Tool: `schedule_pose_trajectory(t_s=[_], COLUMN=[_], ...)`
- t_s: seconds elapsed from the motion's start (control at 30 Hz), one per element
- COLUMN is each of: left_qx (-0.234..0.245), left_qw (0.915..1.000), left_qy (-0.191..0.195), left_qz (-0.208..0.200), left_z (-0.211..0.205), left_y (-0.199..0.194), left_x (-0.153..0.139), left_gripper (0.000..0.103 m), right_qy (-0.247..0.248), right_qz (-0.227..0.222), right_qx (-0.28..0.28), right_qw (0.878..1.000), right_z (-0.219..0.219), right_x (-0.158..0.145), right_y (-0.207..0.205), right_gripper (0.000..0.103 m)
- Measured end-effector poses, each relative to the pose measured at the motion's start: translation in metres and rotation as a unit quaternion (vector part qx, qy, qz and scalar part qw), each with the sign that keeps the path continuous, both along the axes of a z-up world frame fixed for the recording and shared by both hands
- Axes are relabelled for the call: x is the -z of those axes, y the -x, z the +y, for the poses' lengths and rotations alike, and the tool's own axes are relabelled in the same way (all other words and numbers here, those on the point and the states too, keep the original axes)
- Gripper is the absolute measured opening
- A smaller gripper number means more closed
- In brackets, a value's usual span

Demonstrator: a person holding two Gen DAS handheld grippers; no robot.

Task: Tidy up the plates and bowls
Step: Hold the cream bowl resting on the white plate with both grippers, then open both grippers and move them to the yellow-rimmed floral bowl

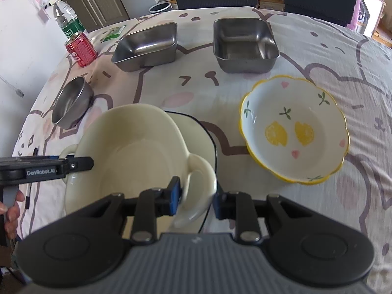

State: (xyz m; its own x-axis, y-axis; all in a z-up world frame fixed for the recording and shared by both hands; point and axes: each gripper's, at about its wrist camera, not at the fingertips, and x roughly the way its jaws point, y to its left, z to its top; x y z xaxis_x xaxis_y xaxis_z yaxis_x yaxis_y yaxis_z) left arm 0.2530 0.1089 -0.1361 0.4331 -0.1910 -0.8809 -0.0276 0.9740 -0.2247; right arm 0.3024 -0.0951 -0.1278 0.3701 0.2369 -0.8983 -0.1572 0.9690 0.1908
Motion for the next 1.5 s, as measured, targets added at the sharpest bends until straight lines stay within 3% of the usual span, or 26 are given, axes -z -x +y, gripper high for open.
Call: schedule_pose_trajectory(t_s=[0.17,0.53,0.83,0.97,1.23,1.37,1.5], left_qx=[0.005,0.018,0.021,0.014,0.01,0.01,0.01], left_qw=[0.9999,0.9995,0.9992,0.9987,0.9981,0.9984,0.9981], left_qy=[-0.01,-0.023,-0.031,-0.048,-0.061,-0.056,-0.059], left_qz=[-0.004,-0.011,-0.012,-0.011,-0.006,-0.008,-0.012], left_z=[-0.003,-0.011,-0.012,-0.013,-0.015,-0.016,-0.017], left_y=[0.0,-0.002,-0.002,-0.001,0.0,0.004,0.011], left_x=[-0.002,-0.005,-0.004,-0.004,-0.005,-0.009,-0.016], left_gripper=[0.041,0.041,0.045,0.057,0.059,0.081,0.093], right_qy=[0.035,0.038,-0.01,-0.021,-0.027,-0.023,-0.022], right_qz=[0.001,0.011,0.027,0.03,0.03,0.031,0.009], right_qx=[-0.011,0.004,0.032,0.035,0.043,0.029,0.013], right_qw=[0.999,0.999,0.999,0.999,0.998,0.999,1.0], right_z=[0.006,-0.001,-0.017,-0.02,-0.02,-0.018,-0.012], right_x=[0.004,0.012,0.016,0.017,0.019,0.019,0.014], right_y=[0.001,-0.005,-0.01,-0.01,-0.007,-0.005,-0.001], right_gripper=[0.037,0.039,0.039,0.039,0.039,0.04,0.066])
